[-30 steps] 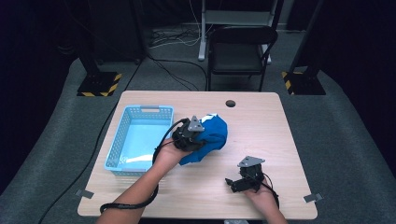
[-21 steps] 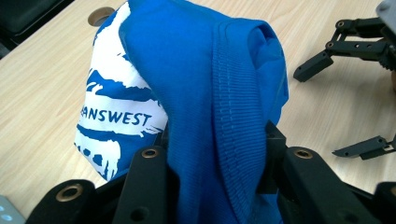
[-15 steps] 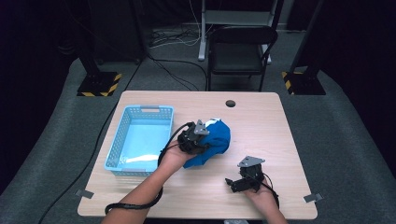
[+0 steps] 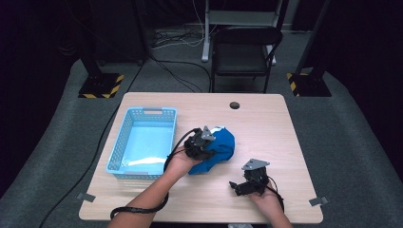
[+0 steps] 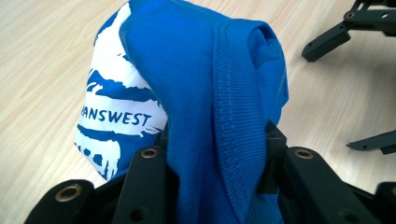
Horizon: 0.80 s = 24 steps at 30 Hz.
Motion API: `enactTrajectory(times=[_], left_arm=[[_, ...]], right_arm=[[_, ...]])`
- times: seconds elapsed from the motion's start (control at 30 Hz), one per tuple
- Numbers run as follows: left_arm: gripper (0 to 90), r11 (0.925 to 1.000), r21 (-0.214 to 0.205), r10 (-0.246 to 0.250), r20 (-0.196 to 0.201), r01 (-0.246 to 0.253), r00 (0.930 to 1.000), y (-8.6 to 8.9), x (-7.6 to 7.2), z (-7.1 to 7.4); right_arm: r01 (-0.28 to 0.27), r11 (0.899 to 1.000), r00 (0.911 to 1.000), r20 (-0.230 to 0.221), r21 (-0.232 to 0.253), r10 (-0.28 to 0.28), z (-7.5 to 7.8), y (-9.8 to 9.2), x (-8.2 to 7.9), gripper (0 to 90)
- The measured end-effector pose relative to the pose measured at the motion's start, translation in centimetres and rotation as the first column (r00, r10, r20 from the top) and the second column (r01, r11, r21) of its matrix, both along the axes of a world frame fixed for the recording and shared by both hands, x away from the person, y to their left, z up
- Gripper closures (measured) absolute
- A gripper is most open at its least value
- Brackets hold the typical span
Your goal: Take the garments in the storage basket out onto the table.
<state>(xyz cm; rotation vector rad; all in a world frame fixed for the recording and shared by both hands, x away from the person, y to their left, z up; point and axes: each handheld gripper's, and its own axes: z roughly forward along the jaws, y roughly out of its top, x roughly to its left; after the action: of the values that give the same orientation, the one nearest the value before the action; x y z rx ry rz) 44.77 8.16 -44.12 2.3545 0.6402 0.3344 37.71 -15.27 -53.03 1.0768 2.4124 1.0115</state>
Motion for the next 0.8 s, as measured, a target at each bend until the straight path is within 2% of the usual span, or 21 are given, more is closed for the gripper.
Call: enactTrajectory(times=[0.33, 0.57, 0.8], left_arm=[[63.7, 0.9984, 0.056, 0.000, -0.024, 0.001, 0.9997, -0.6, 0.1, -1.7], [60.1, 0.9978, 0.065, -0.006, -0.057, 0.010, 0.9983, -0.8, 0.2, -2.6], [51.9, 0.9976, 0.069, 0.000, -0.080, 0.006, 0.9968, -0.7, 0.4, -2.9]], right_arm=[[0.000, 1.000, 1.0000, 0.000, 0.000, 0.000, 0.0, 0.0, 0.0, 0.0], [0.000, 1.000, 1.0000, 0.000, 0.000, 0.000, 0.0, 0.0, 0.0, 0.0], [0.000, 1.000, 1.0000, 0.000, -0.001, 0.000, 0.0, 0.0, 0.0, 0.0]])
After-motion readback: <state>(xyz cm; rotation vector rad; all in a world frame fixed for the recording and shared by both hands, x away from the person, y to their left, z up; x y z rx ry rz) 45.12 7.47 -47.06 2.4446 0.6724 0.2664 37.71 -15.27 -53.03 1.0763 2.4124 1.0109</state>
